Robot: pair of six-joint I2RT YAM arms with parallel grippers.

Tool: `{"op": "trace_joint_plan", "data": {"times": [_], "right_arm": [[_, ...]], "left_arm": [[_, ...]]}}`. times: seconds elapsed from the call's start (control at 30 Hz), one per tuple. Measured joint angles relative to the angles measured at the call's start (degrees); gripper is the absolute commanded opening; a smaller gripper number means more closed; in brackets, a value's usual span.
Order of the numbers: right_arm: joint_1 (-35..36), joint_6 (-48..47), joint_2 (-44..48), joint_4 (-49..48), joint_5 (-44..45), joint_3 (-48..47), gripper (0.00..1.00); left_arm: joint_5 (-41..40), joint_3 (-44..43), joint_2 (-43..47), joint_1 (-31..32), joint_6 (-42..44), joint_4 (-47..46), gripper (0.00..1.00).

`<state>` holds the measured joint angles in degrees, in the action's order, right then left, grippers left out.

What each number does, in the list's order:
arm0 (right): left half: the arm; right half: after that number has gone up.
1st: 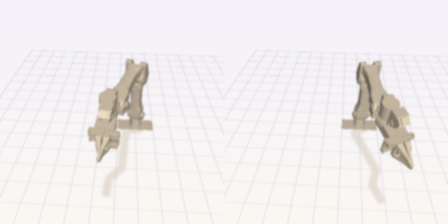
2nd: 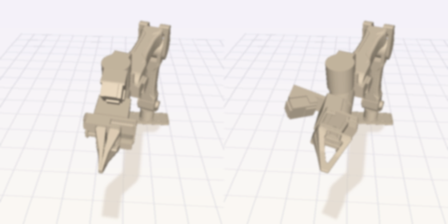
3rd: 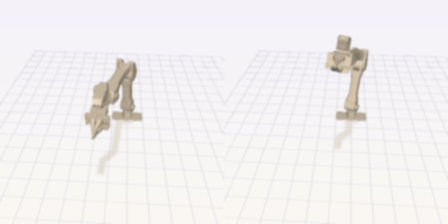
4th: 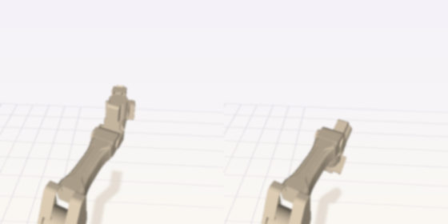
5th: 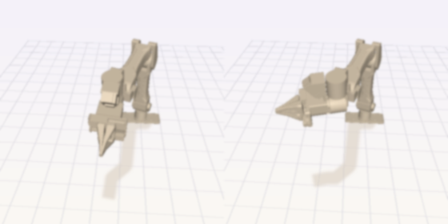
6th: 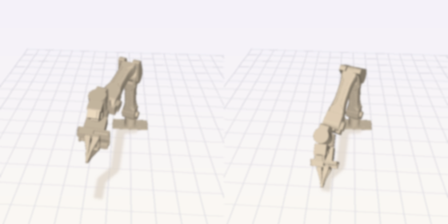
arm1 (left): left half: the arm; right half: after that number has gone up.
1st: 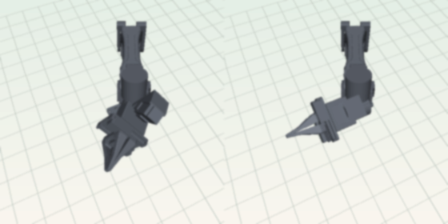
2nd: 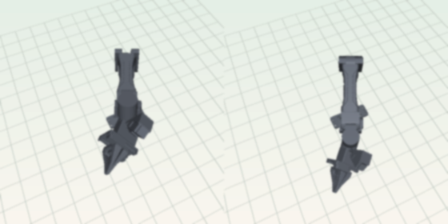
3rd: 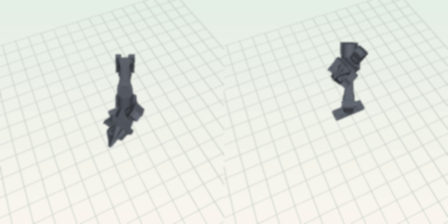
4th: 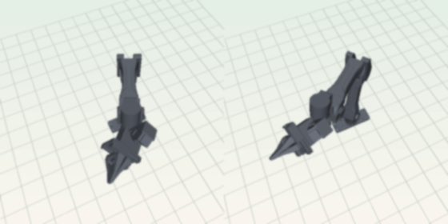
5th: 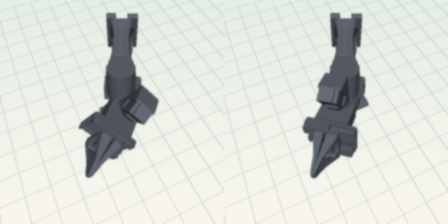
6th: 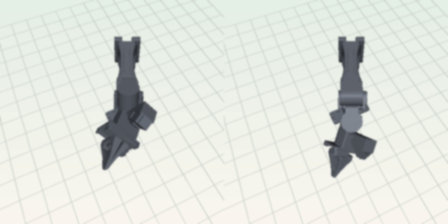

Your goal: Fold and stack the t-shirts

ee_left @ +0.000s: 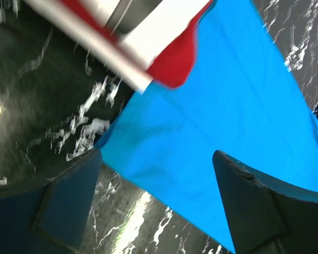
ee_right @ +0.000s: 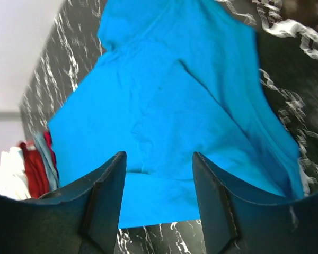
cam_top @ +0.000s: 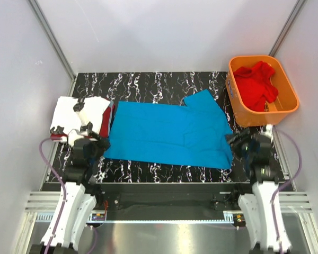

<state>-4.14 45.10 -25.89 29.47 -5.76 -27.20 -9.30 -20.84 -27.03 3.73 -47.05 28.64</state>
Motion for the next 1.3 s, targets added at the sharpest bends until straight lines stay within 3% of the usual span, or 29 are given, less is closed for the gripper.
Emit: {"op": "trace_joint_plan", "data": {"times": [0.2, 0.6, 0.8, 1.07, 1.3], "right_arm": [[0.17, -7.28, -28.55, -8.28, -4.76, -14.62, 0.57], [10.21, -17.55, -62.20, -8.90, 1.95, -49.22, 0.53], [10.14, -21.07, -81.15, -5.49, 6.93, -66.38, 0.62], [10.16, -23.58, -103.54, 2.64, 10.54, -89.46, 0.62], [10.14, -24.96, -117.85, 10.91, 12.85, -108.00, 0.62]], "left_arm": [[2.58, -11.13, -14.19, 0.00, 7.13, -5.88, 0.99], [6.95, -28.92, -44.15, -0.48, 10.84, -13.64, 0.99], [10.14, -41.33, -58.12, -0.52, 13.11, -14.73, 0.99], [12.50, -50.16, -72.24, -0.50, 14.36, -15.04, 0.98], [12.83, -59.10, -80.70, 0.26, 15.69, -12.76, 0.96]]}}
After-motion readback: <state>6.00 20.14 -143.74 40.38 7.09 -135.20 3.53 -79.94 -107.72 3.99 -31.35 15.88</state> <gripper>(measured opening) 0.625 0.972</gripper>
